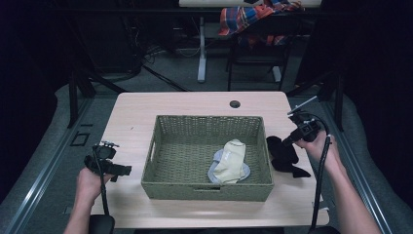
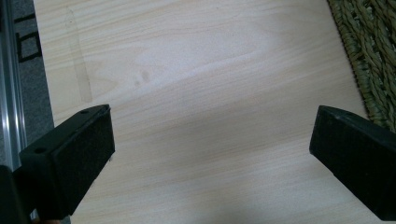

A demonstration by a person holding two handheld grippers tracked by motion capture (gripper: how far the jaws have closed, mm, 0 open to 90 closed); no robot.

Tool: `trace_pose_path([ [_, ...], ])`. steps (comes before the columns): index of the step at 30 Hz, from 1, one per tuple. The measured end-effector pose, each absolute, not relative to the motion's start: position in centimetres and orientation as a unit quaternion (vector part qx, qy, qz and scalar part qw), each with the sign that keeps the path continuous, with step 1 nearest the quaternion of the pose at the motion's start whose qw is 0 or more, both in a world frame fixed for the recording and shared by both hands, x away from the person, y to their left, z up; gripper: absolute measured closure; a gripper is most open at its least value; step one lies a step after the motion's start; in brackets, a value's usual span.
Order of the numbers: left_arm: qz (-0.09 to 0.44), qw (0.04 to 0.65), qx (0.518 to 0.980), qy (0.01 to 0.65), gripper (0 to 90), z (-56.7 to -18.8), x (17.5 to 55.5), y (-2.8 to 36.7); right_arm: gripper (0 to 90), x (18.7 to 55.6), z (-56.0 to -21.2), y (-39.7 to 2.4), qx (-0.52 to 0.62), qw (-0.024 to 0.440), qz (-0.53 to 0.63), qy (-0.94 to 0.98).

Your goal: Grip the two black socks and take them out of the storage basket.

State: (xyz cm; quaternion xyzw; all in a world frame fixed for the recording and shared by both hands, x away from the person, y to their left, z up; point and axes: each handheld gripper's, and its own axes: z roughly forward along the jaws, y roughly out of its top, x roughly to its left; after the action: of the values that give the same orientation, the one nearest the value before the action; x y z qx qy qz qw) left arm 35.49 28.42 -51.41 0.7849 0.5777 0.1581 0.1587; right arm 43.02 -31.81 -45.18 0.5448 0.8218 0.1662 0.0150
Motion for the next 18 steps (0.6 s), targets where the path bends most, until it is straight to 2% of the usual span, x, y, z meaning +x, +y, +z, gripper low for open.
trace_pose_path([
  [6, 0.159, 0.159, 0.784, 0.578, 0.2, -51.4, 35.5, 28.4, 82.8, 43.6, -47.8, -32.1, 0.549, -0.007, 0.143, 0.823],
  [11, 0.158, 0.159, 0.784, 0.578, 0.2, -51.4, 35.5, 28.5, 80.3, 43.6, -49.1, -32.3, 0.563, -0.004, 0.145, 0.813],
  [13, 0.159, 0.159, 0.784, 0.578, 0.2, -51.4, 35.5, 28.5, 72.8, 43.6, -49.3, -32.6, 0.56, -0.01, 0.143, 0.816],
  [18, 0.159, 0.16, 0.784, 0.578, 0.2, -51.4, 35.4, 28.5, 47.5, 42.8, -48.0, -32.9, 0.565, 0.012, 0.153, 0.811],
])
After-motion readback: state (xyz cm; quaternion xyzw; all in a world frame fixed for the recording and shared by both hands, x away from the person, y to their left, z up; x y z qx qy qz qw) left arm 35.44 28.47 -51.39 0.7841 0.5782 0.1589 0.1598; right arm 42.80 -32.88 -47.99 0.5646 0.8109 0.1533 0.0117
